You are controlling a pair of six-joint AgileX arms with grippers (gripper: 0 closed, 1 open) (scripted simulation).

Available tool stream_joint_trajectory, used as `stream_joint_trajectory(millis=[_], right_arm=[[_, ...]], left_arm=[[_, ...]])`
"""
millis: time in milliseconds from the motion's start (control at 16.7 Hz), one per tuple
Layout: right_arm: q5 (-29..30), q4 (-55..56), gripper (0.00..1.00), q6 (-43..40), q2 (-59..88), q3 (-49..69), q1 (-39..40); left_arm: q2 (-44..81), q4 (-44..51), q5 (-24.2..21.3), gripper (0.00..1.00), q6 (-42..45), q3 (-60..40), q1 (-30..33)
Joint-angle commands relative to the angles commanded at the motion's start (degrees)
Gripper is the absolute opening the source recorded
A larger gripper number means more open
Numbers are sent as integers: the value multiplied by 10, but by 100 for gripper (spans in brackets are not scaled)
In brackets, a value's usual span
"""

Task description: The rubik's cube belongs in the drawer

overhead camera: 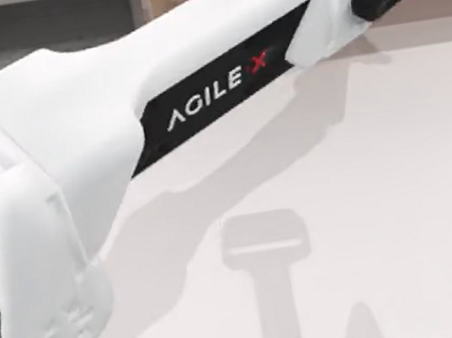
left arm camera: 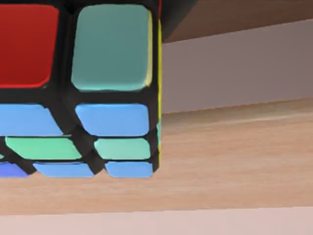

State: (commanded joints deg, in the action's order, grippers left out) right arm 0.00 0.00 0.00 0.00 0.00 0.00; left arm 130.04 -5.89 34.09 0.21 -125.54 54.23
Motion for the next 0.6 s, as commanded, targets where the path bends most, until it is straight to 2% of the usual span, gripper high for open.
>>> stream_joint_trajectory(millis=[300,600], right_arm=[[0,0,100,0,0,0,0],[0,0,100,0,0,0,0]], left_arm=[[-87,235,-60,0,15,-111,-71],[-134,489,-121,0,44,-225,-208]])
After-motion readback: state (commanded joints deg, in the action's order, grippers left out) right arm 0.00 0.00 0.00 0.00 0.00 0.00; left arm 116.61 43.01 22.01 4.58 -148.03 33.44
